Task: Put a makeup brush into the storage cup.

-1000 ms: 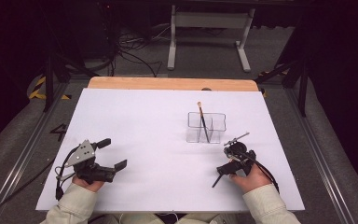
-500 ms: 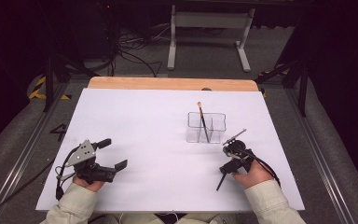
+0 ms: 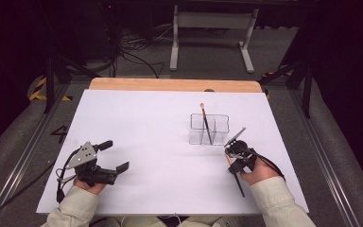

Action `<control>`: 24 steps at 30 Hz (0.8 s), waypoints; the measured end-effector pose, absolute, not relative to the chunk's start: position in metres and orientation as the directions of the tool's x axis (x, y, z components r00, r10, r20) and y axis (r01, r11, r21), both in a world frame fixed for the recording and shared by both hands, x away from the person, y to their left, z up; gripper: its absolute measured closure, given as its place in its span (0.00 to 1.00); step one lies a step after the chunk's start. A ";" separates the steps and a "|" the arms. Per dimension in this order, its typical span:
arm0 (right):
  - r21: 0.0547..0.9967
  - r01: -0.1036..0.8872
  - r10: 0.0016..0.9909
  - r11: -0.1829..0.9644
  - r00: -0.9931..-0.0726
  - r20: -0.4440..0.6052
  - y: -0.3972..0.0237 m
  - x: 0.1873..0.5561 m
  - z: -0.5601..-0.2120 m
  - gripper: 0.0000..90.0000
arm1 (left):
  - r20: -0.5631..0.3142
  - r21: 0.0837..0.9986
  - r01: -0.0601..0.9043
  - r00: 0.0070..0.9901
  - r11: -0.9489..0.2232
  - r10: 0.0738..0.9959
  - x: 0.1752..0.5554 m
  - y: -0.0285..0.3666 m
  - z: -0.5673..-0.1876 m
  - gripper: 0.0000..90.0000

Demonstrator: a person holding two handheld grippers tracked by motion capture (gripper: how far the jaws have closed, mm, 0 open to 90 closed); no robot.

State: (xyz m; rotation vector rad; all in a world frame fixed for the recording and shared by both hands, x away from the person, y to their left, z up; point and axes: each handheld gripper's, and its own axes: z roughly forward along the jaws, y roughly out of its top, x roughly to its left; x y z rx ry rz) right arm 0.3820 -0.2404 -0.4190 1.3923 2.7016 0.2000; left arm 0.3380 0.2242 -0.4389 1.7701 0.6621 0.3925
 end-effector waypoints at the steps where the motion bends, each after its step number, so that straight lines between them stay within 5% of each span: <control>1: 0.152 0.799 0.810 0.582 -0.587 -0.015 -0.240 0.383 -0.419 0.91 | -0.072 0.952 0.238 0.786 -0.193 0.614 0.338 0.224 -0.439 0.00; 24: 0.180 0.758 0.772 0.626 -0.635 -0.012 -0.236 0.379 -0.409 0.93 | -0.071 0.952 0.237 0.783 -0.191 0.618 0.338 0.225 -0.439 0.00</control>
